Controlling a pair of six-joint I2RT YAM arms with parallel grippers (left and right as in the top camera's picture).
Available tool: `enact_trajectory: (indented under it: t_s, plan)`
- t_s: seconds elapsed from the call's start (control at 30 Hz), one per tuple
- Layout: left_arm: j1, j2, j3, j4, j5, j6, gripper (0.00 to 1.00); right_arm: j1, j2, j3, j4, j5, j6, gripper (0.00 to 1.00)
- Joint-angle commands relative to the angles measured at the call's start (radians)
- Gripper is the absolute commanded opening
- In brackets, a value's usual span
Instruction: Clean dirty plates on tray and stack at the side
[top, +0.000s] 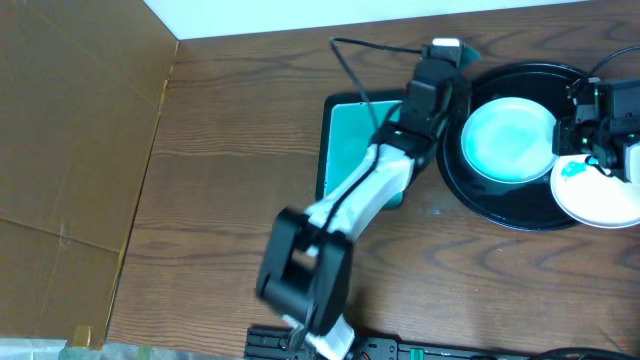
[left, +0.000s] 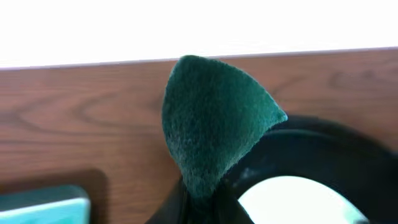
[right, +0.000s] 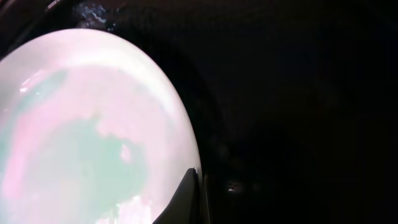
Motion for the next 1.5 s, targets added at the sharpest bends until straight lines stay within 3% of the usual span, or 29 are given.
enact_trajectory:
  t_s: [0.0, 0.13, 0.27, 0.4, 0.7, 0.93, 1.47]
  plan:
    - [0.043, -0.08, -0.002, -0.082, -0.109, 0.018, 0.07, 0.019, -0.041, 0.047, -0.018, 0.068, -0.116, 0.01]
    - [0.111, -0.124, -0.002, -0.257, -0.258, 0.017, 0.07, 0.059, -0.093, 0.095, -0.082, 0.235, -0.221, 0.01]
    - [0.187, -0.122, -0.002, -0.425, -0.264, 0.01, 0.07, 0.124, -0.149, 0.125, -0.105, 0.457, -0.356, 0.01]
    - [0.249, -0.122, -0.002, -0.552, -0.264, -0.072, 0.07, 0.209, -0.193, 0.138, -0.074, 0.706, -0.516, 0.01]
    - [0.321, -0.122, -0.002, -0.615, -0.264, -0.126, 0.07, 0.393, -0.219, 0.142, 0.154, 1.107, -0.999, 0.01]
    - [0.324, -0.122, -0.002, -0.625, -0.264, -0.126, 0.07, 0.487, -0.219, 0.142, 0.291, 1.168, -1.213, 0.01]
    - [0.324, -0.122, -0.004, -0.648, -0.264, -0.126, 0.07, 0.536, -0.219, 0.142, 0.341, 1.23, -1.369, 0.01]
